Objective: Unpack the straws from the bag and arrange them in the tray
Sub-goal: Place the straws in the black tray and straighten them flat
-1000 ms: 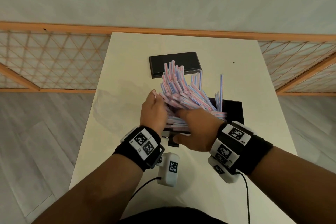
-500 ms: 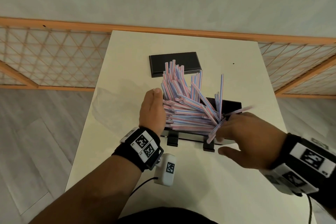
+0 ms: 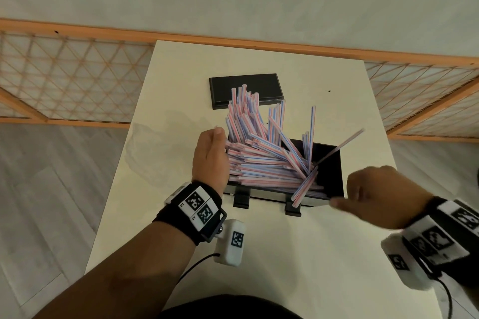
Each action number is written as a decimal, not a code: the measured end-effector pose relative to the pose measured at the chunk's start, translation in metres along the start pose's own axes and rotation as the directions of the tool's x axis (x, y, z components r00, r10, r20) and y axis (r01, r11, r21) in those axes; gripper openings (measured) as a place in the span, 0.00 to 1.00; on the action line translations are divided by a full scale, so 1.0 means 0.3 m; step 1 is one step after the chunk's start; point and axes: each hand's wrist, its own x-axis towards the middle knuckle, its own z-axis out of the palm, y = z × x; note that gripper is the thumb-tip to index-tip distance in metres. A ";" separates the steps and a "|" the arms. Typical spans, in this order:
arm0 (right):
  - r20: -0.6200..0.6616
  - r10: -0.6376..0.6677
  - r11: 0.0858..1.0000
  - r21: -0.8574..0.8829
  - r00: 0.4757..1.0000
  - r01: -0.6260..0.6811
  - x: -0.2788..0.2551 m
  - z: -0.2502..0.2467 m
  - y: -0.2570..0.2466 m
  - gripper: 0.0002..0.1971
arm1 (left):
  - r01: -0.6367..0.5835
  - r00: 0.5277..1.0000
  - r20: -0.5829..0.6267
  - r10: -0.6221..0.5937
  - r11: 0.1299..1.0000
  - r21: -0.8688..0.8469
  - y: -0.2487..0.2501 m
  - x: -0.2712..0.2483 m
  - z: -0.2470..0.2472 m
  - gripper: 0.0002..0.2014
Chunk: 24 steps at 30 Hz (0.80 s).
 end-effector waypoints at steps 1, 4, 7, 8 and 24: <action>-0.052 0.074 0.996 0.045 0.996 -0.072 0.030 0.002 0.023 0.25 | -0.012 1.000 0.003 0.012 1.000 -0.001 0.006 -0.002 0.004 0.12; -0.203 0.212 0.940 0.309 0.956 -0.143 0.119 -0.015 0.059 0.26 | -0.051 0.998 0.023 0.051 0.999 0.003 0.019 -0.005 0.015 0.10; -0.332 0.170 0.920 0.391 0.928 -0.028 0.173 -0.046 0.024 0.11 | -0.055 0.998 0.041 0.054 0.998 0.005 0.023 -0.013 0.024 0.11; -0.363 0.132 0.927 0.375 0.923 0.015 0.176 -0.060 0.007 0.06 | -0.053 0.998 0.040 0.053 0.999 -0.001 0.020 -0.014 0.022 0.11; -0.167 -0.004 0.971 0.236 0.986 0.045 0.104 0.049 -0.061 0.23 | -0.005 1.000 -0.002 0.005 0.996 -0.086 0.001 -0.011 -0.006 0.17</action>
